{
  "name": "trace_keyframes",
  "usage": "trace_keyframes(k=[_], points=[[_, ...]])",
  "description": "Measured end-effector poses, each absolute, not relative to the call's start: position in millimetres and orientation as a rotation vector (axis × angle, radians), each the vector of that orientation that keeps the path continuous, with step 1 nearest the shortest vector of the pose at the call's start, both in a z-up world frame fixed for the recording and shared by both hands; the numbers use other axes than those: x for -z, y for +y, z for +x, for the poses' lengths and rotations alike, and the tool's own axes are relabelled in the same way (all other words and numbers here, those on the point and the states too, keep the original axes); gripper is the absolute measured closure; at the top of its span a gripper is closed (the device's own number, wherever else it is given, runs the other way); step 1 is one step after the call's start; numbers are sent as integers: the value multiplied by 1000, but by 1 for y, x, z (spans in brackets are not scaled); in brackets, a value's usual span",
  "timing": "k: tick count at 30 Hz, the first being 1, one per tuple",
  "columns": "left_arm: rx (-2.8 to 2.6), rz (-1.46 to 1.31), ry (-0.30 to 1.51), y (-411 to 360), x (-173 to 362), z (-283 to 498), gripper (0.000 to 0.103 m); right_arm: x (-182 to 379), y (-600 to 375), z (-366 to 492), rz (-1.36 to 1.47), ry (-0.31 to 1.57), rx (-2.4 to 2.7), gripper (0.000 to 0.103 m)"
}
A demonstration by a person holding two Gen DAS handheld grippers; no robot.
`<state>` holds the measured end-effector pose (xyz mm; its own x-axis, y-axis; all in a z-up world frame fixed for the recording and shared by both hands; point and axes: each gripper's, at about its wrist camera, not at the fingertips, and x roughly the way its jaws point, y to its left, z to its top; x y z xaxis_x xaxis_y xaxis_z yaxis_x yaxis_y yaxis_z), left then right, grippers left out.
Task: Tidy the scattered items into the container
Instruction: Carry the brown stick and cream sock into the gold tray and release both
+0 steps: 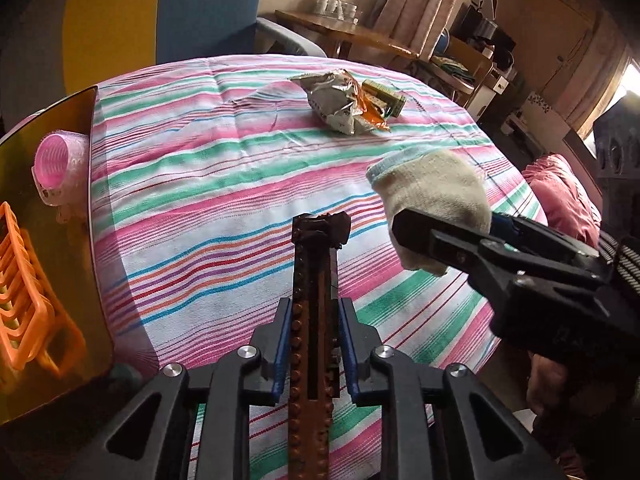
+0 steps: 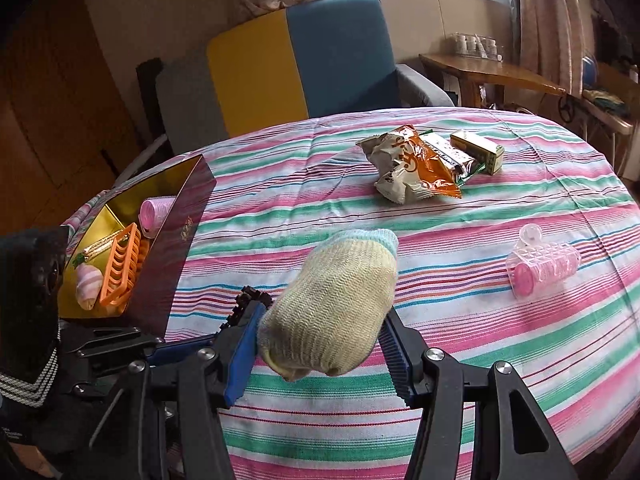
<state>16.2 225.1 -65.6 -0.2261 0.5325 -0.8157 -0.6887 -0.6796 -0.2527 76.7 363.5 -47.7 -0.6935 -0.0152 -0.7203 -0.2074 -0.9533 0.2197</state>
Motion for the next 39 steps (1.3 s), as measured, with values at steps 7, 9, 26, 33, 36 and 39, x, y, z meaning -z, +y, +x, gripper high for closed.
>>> trace_keyframes(k=[7, 9, 26, 33, 36, 39], points=[[-2070, -1148, 92, 191, 29, 10, 81, 32, 342, 68, -1159, 400, -2845, 46], [-2110, -1131, 56, 177, 19, 7, 81, 25, 331, 62, -1153, 377, -2886, 46], [-2472, -1240, -57, 53, 21, -65, 81, 6, 189, -22, -1316, 150, -3214, 46], [-2500, -1299, -72, 38, 40, -93, 81, 29, 168, -57, -1416, 89, -3156, 46], [-2497, -1319, -89, 34, 47, -99, 81, 36, 166, -66, -1442, 83, -3135, 44], [-2521, -1309, -63, 32, 45, -97, 71, 41, 166, -70, -1469, 96, -3116, 42]])
